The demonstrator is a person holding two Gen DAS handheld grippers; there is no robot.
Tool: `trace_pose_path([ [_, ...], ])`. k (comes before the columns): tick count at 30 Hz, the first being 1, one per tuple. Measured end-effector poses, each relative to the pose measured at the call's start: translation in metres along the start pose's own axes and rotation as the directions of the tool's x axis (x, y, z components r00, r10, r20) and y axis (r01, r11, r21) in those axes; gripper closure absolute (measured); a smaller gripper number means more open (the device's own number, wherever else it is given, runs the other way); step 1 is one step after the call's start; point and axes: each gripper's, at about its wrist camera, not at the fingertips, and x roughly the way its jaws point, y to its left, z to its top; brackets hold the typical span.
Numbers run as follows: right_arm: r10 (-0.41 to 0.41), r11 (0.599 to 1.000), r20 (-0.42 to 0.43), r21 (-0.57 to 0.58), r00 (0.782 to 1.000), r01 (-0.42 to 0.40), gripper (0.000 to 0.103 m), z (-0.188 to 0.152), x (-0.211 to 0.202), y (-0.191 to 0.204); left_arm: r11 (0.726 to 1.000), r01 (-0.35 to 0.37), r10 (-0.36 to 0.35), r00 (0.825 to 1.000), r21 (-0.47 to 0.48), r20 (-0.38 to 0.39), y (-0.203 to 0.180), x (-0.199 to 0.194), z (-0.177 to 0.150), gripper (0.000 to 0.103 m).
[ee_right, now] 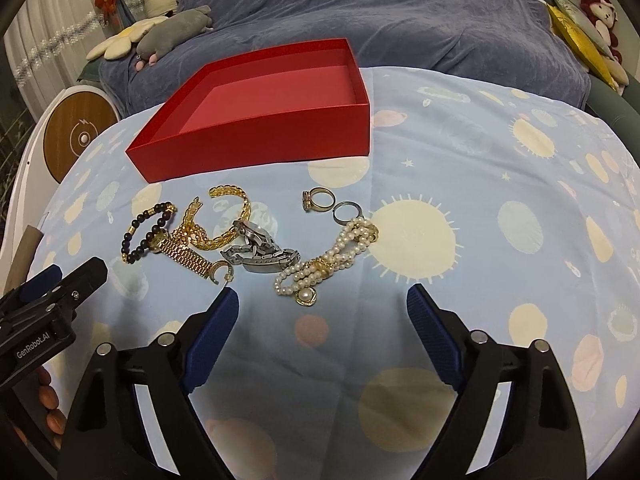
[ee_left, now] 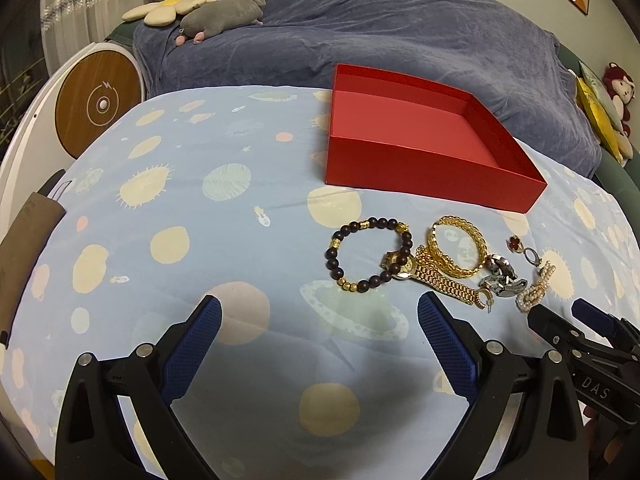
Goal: Organize jewelry
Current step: 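Lower the right gripper onto the pearl bracelet and close on it, then close the left gripper on the black bead bracelet while the right gripper holds the pearl bracelet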
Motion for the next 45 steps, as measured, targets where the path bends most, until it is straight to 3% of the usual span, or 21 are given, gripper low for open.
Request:
trace_pose_path([
  [11, -0.003, 0.999, -0.012, 0.033, 1.000, 0.003, 0.041, 0.006, 0.015, -0.007, 1.000, 0.014, -0.015, 1.000, -0.026, -0.023, 0.008, 0.009, 0.001, 0.007],
  [17, 0.004, 1.000, -0.002, 0.029, 1.000, -0.003, 0.065, 0.009, 0.016, -0.008, 1.000, 0.021, -0.021, 0.999, -0.015, -0.029, 0.004, 0.011, -0.001, 0.007],
  [21, 0.016, 0.999, -0.003, 0.034, 1.000, -0.016, 0.069, 0.008, 0.014, -0.010, 1.000, 0.026, -0.027, 0.999, -0.015, -0.033, 0.003, 0.012, -0.002, 0.007],
  [22, 0.028, 0.999, -0.005, 0.034, 1.000, -0.027, 0.080, 0.008, 0.012, -0.011, 1.000, 0.025, -0.026, 0.999, -0.016, -0.033, 0.003, 0.012, -0.002, 0.007],
  [23, 0.037, 0.999, -0.007, 0.036, 0.999, -0.037, 0.082, 0.007, 0.011, -0.012, 1.000, 0.026, -0.026, 0.999, -0.016, -0.032, 0.003, 0.012, -0.001, 0.007],
  [33, 0.049, 0.998, -0.020, 0.052, 0.999, -0.048, 0.082, -0.001, 0.001, -0.021, 0.999, 0.028, -0.028, 0.999, -0.024, -0.032, 0.002, 0.017, 0.002, 0.007],
  [36, 0.051, 0.998, -0.014, 0.037, 0.999, -0.051, 0.089, -0.003, -0.003, -0.021, 0.999, 0.028, -0.029, 0.999, -0.025, -0.033, 0.002, 0.019, 0.003, 0.007],
  [45, 0.071, 0.997, -0.030, 0.043, 0.997, -0.070, 0.090, -0.004, -0.003, -0.023, 1.000, 0.026, -0.027, 0.999, -0.016, -0.043, -0.006, 0.034, 0.007, 0.009],
])
